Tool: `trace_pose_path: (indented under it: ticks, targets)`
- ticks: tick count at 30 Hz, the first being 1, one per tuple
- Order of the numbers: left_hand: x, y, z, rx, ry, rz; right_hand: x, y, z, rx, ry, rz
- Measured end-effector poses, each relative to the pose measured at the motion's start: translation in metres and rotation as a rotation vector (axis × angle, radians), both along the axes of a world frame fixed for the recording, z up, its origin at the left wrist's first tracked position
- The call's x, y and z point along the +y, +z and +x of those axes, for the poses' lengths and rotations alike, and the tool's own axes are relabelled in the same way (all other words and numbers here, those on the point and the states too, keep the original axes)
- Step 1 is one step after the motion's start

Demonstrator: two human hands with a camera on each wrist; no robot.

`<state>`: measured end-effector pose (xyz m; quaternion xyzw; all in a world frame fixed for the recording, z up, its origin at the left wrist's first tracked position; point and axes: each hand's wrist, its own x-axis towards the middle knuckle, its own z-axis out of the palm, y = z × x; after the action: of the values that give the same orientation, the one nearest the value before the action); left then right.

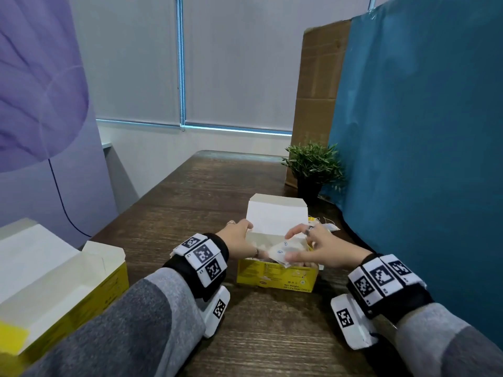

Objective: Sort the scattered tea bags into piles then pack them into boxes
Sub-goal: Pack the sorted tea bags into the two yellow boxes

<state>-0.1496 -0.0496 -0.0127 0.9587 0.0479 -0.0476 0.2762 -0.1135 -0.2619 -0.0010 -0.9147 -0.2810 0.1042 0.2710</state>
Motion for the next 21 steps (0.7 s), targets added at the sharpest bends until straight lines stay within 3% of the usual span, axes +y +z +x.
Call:
trace_pose_path:
  ticks: [3,6,13,15,18,21]
  targets:
    - [-0.002,-0.001,0.004,0.007,-0.023,0.042,0.01,0.001,-0.012,-0.121,0.128,-0.14]
    - [0.001,-0.001,0.003,0.013,-0.025,0.016,0.017,0.003,-0.018,-0.304,0.128,-0.229]
    - [0.002,-0.001,0.001,0.004,-0.05,0.019,0.023,0.014,-0.019,-0.531,0.049,-0.005]
    - [0.002,-0.001,0.001,0.0,-0.058,0.019,0.026,0.008,-0.019,-0.495,0.075,-0.045]
    - [0.002,0.0,-0.001,-0.013,-0.054,0.011,0.027,-0.002,-0.019,-0.389,0.115,-0.26]
    - [0.004,0.0,-0.002,-0.047,-0.017,-0.057,0.013,0.01,-0.016,-0.373,0.003,-0.047]
